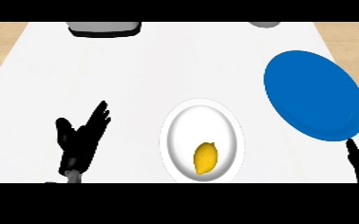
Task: Pick the lemon from the plate and place it in the plate
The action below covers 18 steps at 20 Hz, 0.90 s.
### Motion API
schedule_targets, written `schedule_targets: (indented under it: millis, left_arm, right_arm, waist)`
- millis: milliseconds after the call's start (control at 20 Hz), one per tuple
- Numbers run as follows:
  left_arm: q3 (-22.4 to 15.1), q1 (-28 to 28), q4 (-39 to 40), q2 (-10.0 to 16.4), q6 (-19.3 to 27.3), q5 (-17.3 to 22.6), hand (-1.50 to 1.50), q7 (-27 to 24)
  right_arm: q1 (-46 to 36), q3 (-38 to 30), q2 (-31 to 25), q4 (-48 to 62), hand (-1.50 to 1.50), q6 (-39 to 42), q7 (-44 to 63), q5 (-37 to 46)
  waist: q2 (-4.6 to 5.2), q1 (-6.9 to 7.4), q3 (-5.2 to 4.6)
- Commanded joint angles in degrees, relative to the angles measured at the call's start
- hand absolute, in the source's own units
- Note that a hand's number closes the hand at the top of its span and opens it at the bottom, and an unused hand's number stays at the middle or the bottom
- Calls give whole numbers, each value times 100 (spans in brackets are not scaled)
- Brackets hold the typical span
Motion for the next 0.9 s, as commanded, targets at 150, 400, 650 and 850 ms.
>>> schedule_targets:
  millis: [150, 400, 650, 850]
  left_arm:
    - [-93, -211, -45, -52, -52, -35, 0, 175]
    - [-97, -225, 31, -153, -83, -38, 0, 99]
    - [16, -425, 325, -158, -130, -119, 0, -44]
    - [216, -375, 305, 8, -356, 37, 0, 36]
  right_arm:
    - [385, 882, -176, -959, -150, 1568, 2019, 1540]
    - [-528, 1313, 377, -1041, -150, 2915, 3748, 2535]
    - [-2027, 1852, 1588, -289, -150, 3995, 4890, 3284]
    - [-2416, 1660, 2217, 331, -150, 4412, 5032, 3468]
  waist:
    - [50, 175, -9]
    - [52, 275, 6]
    - [42, 255, 19]
    - [27, 180, 31]
